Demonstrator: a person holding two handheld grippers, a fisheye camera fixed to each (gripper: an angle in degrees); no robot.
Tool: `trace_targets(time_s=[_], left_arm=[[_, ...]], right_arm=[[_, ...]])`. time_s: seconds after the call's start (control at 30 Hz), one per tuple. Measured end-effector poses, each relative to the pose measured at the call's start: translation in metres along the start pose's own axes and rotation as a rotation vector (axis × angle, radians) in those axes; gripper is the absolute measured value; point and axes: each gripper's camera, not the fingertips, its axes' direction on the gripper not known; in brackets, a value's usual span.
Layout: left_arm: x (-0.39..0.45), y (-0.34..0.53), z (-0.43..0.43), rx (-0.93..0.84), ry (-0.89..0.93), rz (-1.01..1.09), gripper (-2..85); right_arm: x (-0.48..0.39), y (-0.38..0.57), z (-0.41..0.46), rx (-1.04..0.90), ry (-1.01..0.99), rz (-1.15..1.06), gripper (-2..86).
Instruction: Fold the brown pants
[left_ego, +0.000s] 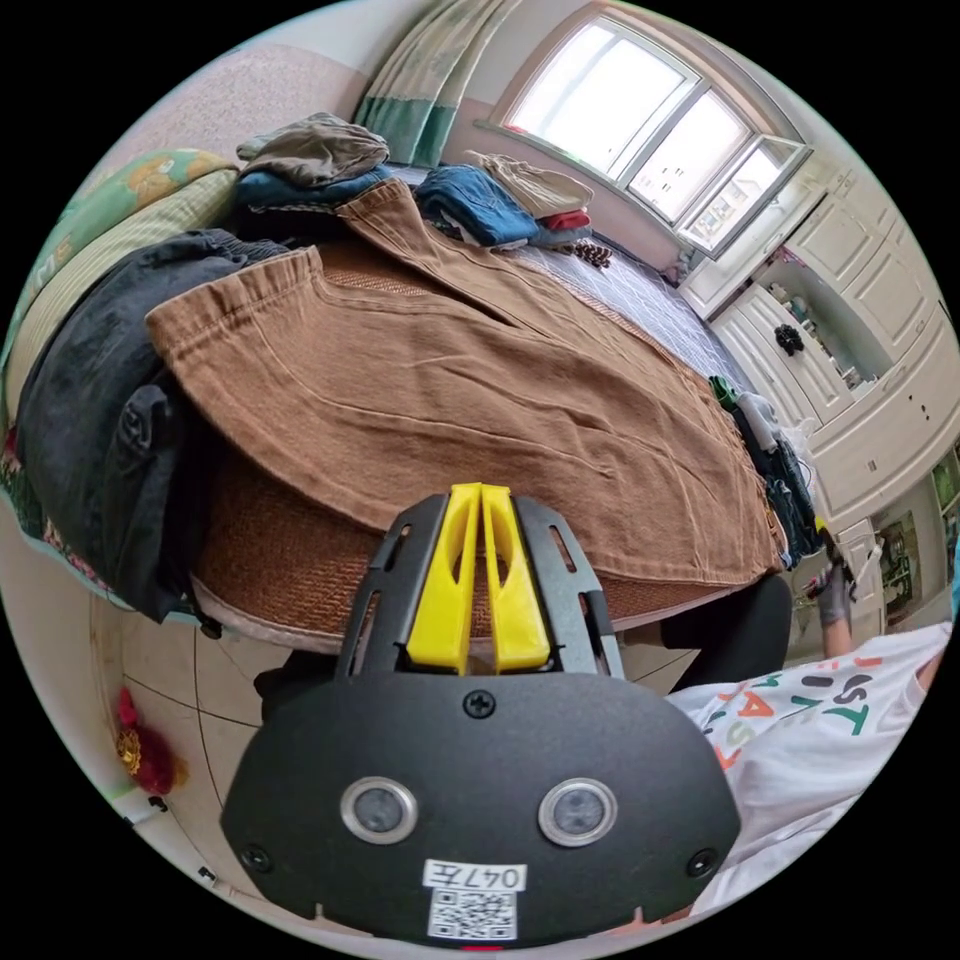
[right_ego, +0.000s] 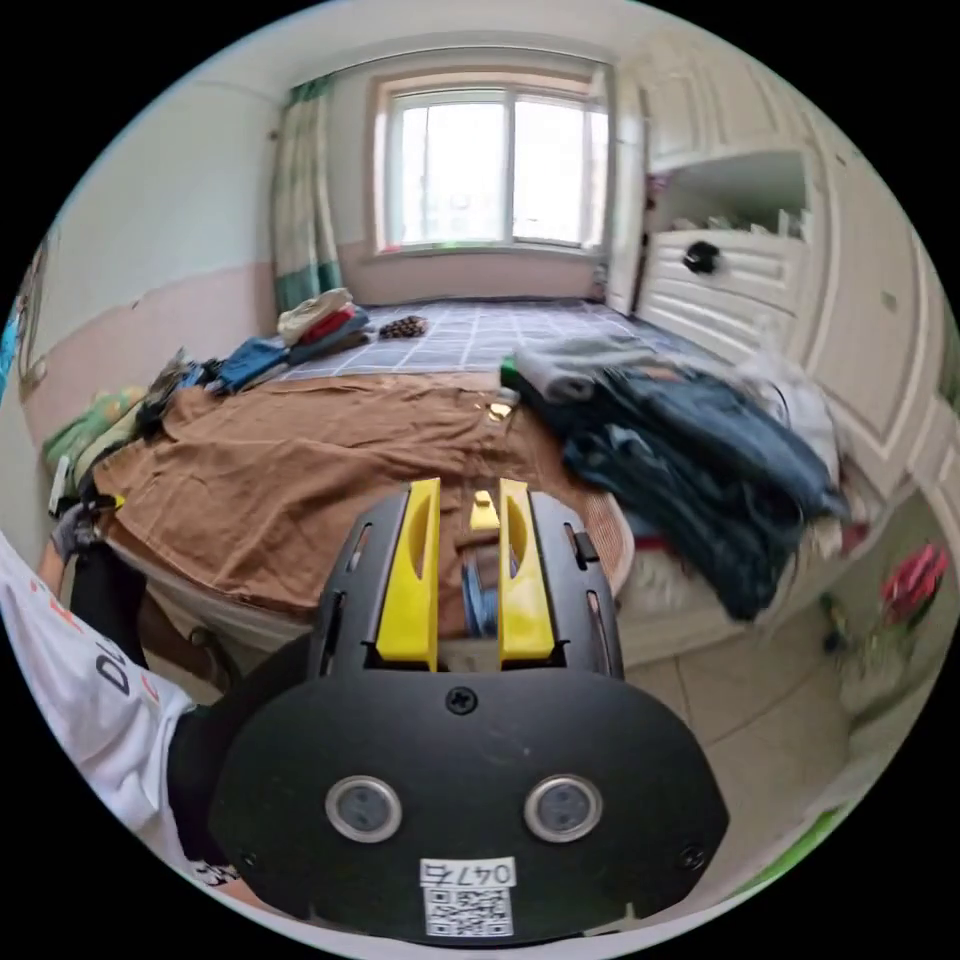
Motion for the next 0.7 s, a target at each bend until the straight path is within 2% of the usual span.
trace_targets(time_s=[0.03, 0.1, 0.17, 0.2, 0.27, 0.37, 0.47, 0.53, 0.7], left_arm=[[-0.003, 0.005, -0.007, 0.01, 0.018, -0.001, -0.1], [-0.012, 0.017, -0.027, 0.079, 0.192, -0.019, 1.3], [-0.049, 0.05, -0.072, 0.291, 0.412, -0.159, 4.6], [-0.06, 0.06, -0.084, 0.342, 0.435, -0.201, 5.5], [-0.095, 0.103, -0.132, 0.481, 0.351, -0.321, 7.1], [-0.116, 0.145, -0.177, 0.51, 0.135, -0.401, 7.4], [-0.129, 0.169, -0.205, 0.553, 0.073, -0.443, 7.7], [-0.136, 0.165, -0.208, 0.535, 0.009, -0.448, 7.8], [-0.149, 0.127, -0.17, 0.39, -0.049, -0.433, 9.1]], right_arm=[[0.027, 0.045, -0.012, 0.009, 0.024, 0.101, 7.2], [0.064, 0.103, -0.027, 0.048, 0.007, 0.23, 8.4], [0.091, 0.144, -0.033, 0.072, -0.019, 0.3, 10.1], [0.104, 0.162, -0.031, 0.07, -0.033, 0.316, 11.4], [0.124, 0.179, -0.019, 0.029, -0.047, 0.345, 14.0], [0.155, 0.196, 0.002, -0.045, -0.108, 0.402, 13.4], [0.178, 0.204, -0.001, -0.031, -0.111, 0.411, 7.0], [0.204, 0.208, -0.007, -0.007, -0.156, 0.422, 2.6], [0.243, 0.212, -0.018, -0.019, -0.211, 0.396, 0.7]])
